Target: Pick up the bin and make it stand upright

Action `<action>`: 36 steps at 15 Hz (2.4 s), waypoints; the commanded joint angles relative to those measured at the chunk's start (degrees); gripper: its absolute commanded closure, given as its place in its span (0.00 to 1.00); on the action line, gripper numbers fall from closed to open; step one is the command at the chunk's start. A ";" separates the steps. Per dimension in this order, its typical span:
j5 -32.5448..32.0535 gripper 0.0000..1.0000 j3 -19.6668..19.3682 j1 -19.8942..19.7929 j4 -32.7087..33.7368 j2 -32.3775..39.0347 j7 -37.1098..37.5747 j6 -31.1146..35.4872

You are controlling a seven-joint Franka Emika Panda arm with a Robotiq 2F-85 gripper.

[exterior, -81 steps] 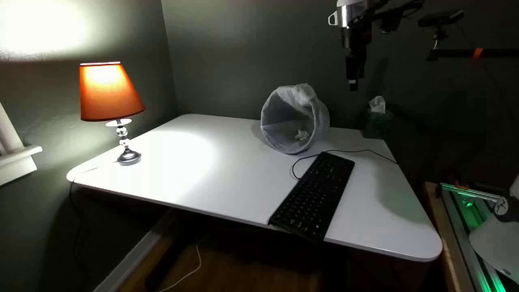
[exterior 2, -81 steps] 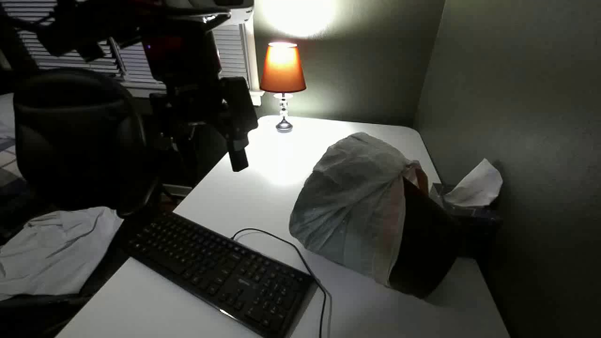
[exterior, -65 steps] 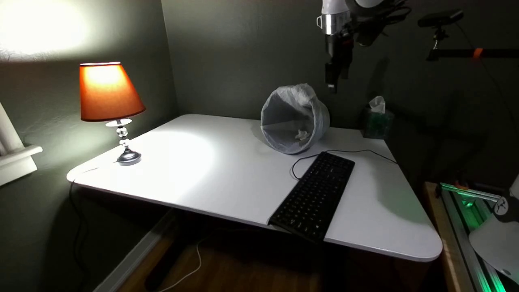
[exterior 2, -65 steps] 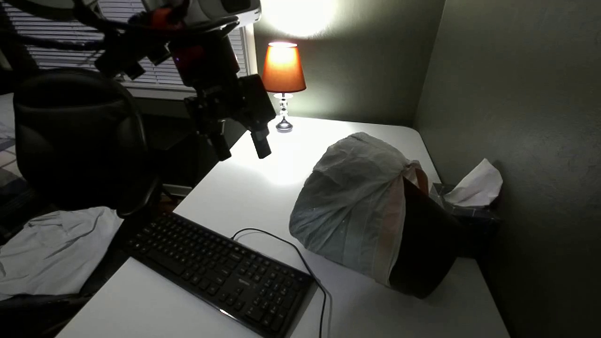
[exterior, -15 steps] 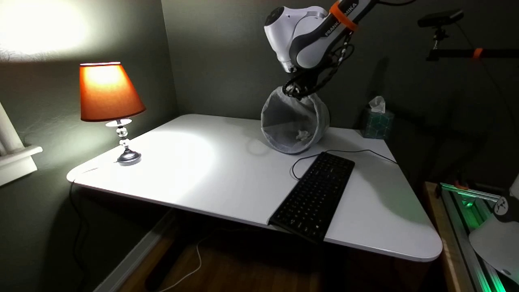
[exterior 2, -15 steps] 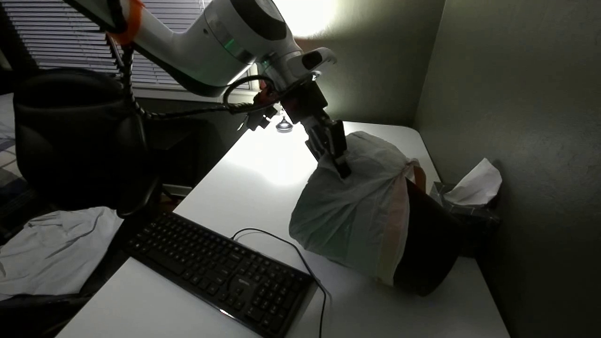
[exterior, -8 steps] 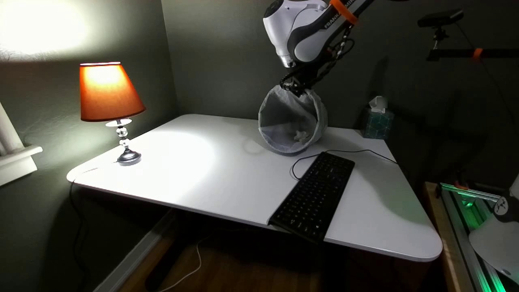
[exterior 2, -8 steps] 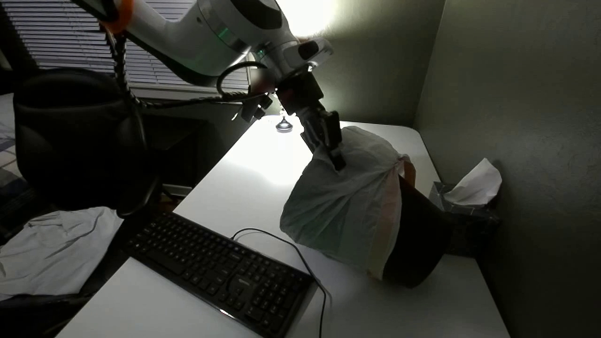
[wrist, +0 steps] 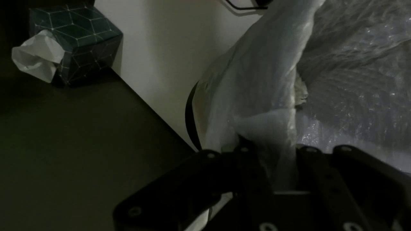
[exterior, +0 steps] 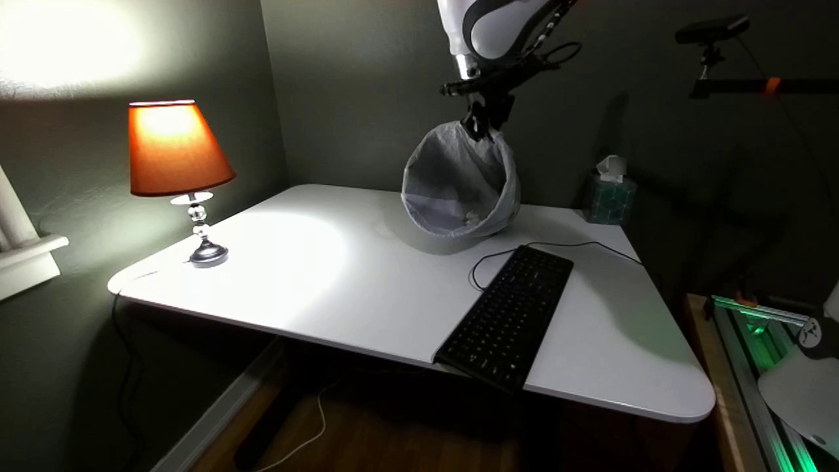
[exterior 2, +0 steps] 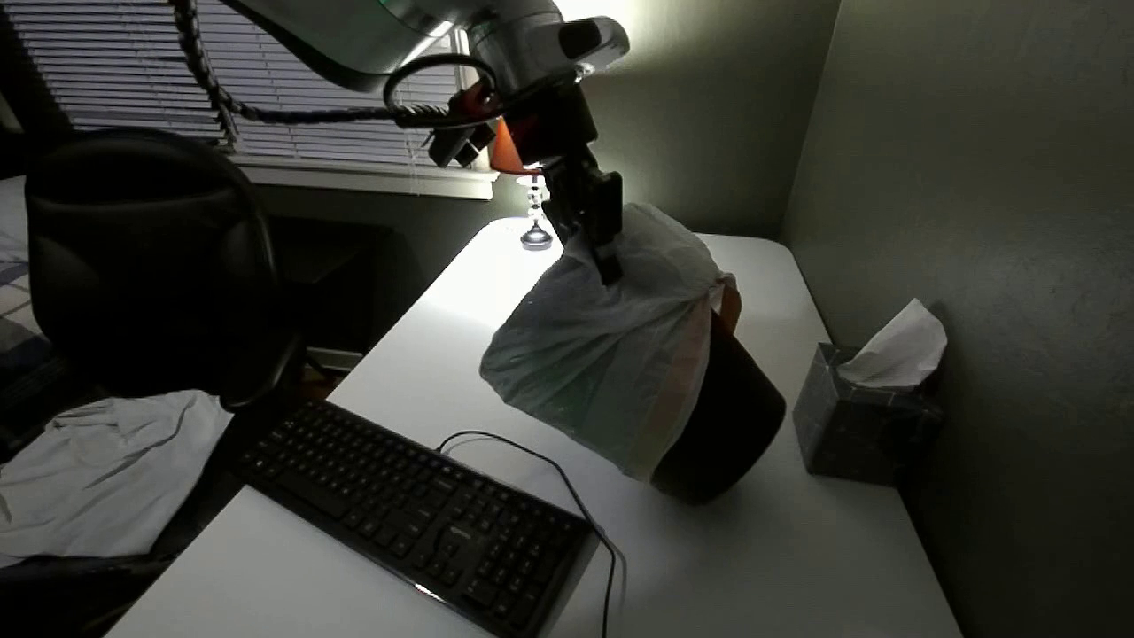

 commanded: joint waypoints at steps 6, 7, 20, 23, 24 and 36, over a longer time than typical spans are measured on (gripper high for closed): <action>21.86 0.97 -0.50 -4.70 -1.82 -5.39 -25.51 5.29; 25.13 0.97 -0.47 -5.51 -1.84 -5.41 -29.44 5.89; 54.78 0.97 -0.70 -14.04 0.69 -0.39 -60.98 1.86; 58.49 0.97 -0.67 -15.39 1.23 1.01 -62.65 1.33; 59.42 0.97 -0.63 -15.79 1.44 1.37 -63.07 1.12; 61.53 0.25 -0.62 -16.57 1.91 1.88 -61.51 2.00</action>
